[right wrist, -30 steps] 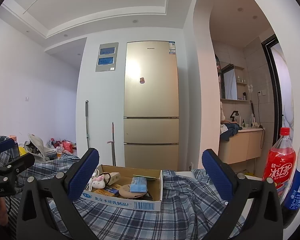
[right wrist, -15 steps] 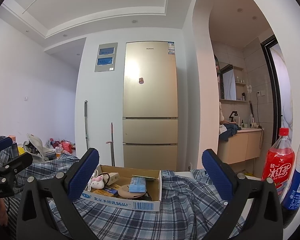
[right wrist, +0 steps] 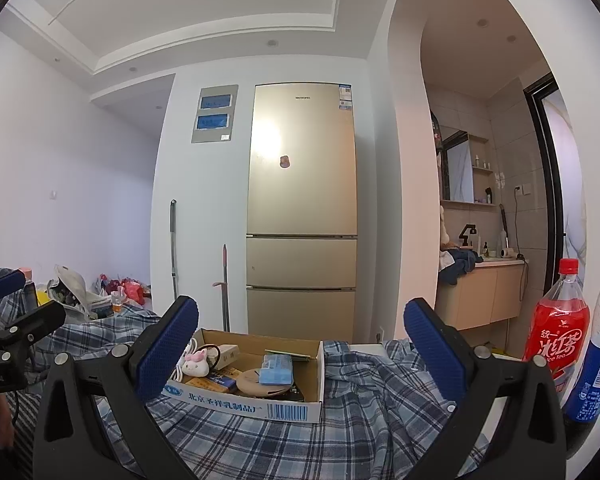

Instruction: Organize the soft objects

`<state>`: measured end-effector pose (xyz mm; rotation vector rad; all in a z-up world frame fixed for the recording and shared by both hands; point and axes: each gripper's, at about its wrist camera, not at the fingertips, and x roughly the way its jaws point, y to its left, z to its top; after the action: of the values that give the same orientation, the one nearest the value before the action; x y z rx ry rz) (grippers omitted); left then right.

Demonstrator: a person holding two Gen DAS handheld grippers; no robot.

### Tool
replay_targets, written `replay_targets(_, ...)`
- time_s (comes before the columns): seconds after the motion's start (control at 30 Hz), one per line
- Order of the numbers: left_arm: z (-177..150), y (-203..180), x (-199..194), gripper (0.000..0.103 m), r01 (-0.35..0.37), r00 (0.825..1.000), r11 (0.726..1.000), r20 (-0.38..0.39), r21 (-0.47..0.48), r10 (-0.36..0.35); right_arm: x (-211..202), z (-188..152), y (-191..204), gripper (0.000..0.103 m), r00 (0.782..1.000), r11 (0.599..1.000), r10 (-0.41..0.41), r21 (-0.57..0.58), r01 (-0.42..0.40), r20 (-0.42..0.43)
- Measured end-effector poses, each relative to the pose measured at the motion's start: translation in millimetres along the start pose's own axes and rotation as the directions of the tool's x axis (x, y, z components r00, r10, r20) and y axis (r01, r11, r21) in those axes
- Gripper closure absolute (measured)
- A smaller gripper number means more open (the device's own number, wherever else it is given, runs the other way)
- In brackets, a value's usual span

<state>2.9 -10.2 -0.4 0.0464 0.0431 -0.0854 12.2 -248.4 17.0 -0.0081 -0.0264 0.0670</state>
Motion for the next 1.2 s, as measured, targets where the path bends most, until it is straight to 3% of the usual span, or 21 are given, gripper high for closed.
replay_targets(0.9, -1.1, 0.5, -0.5, 0.0, 0.001, 1.0, 1.0, 0.003, 0.002, -0.001, 1.3, -2.4, -1.5, 0.0, 1.0, 1.0, 0.004, -0.009, -0.004, -0.004)
replay_targets(1.2, -0.4, 1.6, 1.6, 0.0, 0.002, 1.0, 1.0, -0.028, -0.006, -0.002, 3.0, -4.2, -1.9, 0.0, 1.0, 1.0, 0.012, -0.017, -0.012, -0.003)
